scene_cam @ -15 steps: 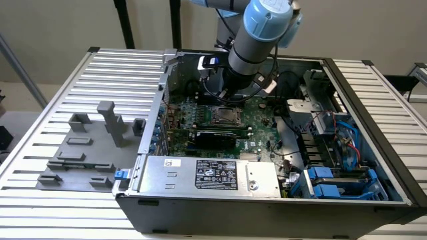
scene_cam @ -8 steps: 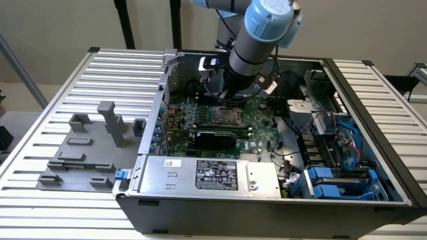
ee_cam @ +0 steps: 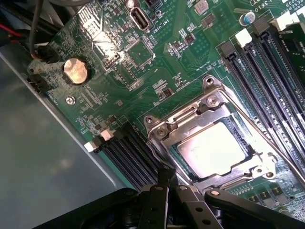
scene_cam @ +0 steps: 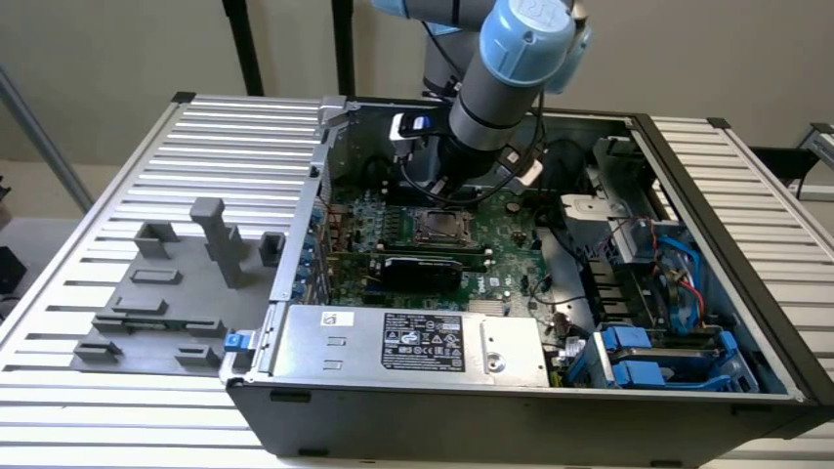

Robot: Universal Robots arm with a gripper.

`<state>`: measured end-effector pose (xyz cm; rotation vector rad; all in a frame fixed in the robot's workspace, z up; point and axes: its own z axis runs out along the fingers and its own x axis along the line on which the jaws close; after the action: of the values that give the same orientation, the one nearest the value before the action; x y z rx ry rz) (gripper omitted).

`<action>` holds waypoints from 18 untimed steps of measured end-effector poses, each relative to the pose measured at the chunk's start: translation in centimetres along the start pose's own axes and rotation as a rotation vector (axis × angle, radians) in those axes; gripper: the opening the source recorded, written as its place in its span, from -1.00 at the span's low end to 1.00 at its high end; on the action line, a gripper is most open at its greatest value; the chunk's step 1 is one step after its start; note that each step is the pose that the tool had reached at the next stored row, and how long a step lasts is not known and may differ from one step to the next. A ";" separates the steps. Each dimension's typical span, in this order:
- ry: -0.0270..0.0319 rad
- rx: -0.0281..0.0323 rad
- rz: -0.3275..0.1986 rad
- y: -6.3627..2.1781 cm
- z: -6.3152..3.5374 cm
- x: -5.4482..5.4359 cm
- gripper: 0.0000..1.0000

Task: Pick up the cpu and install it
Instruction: 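Install the first cpu locking lever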

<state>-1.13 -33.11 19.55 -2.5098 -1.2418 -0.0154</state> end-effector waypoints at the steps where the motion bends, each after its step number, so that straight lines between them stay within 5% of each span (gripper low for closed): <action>1: -0.0001 0.0000 0.000 0.03 0.02 0.0 -0.79; 18: -0.0045 -0.0023 -0.003 0.15 0.08 0.0 -0.79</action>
<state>-1.03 -33.18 19.43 -2.5115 -1.2476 -0.0118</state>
